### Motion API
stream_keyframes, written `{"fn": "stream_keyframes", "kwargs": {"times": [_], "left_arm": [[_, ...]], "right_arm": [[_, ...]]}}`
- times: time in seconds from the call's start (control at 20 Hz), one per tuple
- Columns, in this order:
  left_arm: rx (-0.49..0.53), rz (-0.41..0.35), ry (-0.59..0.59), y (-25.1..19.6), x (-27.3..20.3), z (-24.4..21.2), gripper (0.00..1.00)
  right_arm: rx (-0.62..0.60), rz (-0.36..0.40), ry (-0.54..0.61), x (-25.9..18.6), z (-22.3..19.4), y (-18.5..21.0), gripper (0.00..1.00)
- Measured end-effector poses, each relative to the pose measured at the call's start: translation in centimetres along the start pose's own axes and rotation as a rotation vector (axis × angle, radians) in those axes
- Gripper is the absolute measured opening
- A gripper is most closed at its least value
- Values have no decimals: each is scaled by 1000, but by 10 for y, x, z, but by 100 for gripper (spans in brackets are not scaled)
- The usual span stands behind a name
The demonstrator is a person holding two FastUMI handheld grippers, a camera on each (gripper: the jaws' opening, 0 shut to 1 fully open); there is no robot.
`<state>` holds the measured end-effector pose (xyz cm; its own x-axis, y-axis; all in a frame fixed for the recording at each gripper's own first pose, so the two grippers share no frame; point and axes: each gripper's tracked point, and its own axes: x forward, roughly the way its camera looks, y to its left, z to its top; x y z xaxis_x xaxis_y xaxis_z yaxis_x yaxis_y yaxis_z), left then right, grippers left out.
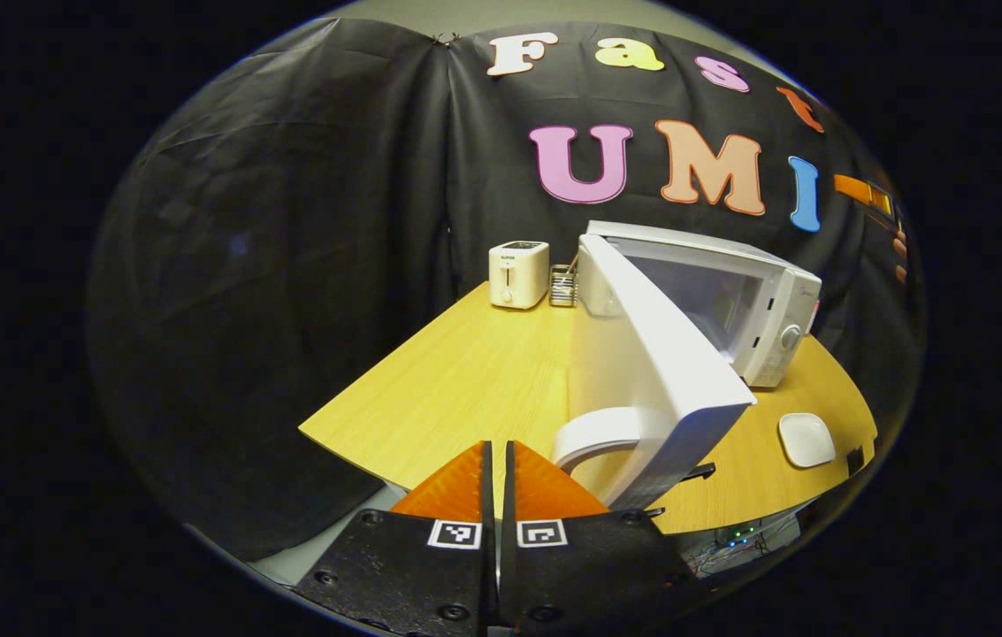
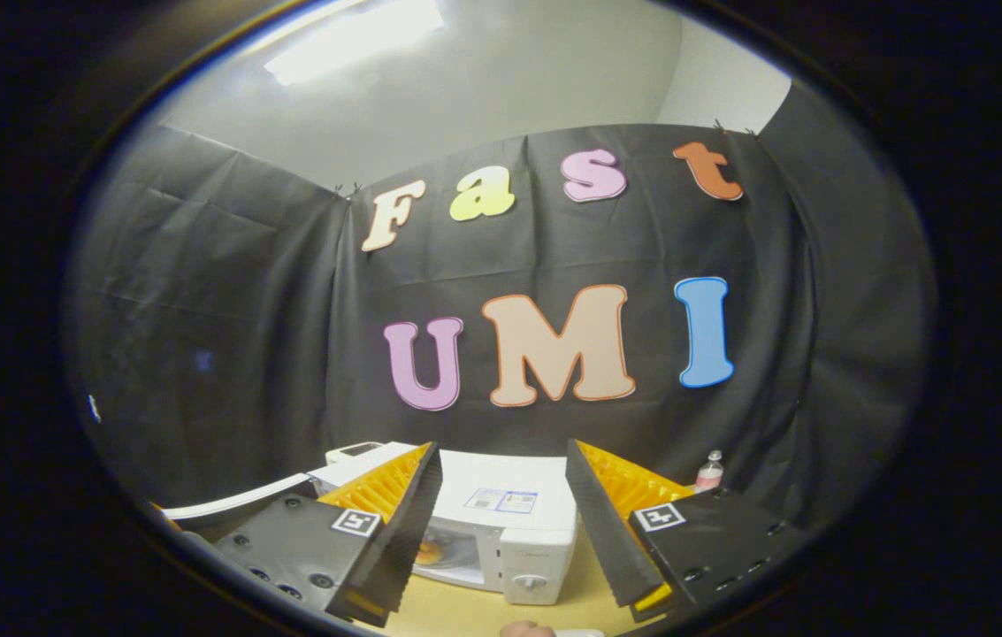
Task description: Open the microwave oven with the left hand, put the food in, and close the microwave oven.
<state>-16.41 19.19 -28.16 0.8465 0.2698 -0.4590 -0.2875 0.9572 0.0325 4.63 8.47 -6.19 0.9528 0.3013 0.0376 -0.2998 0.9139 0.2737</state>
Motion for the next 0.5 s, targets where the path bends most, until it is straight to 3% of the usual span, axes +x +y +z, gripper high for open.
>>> {"fn": "stream_keyframes", "kwargs": {"times": [0.05, 0.1, 0.15, 0.5], "left_arm": [[0, -16, -1, -9, 0, 1, 1], [5, -33, -4, -16, 0, 2, 1], [15, -49, -7, -24, 1, 5, 1], [109, -177, -30, -88, 7, 17, 1]], "right_arm": [[-3, -6, 4, 1, 0, -3, 82], [-5, -12, 7, 1, -2, -6, 88], [-5, -21, 10, 1, 0, -10, 82], [19, -68, 30, 1, 0, -36, 82]]}}
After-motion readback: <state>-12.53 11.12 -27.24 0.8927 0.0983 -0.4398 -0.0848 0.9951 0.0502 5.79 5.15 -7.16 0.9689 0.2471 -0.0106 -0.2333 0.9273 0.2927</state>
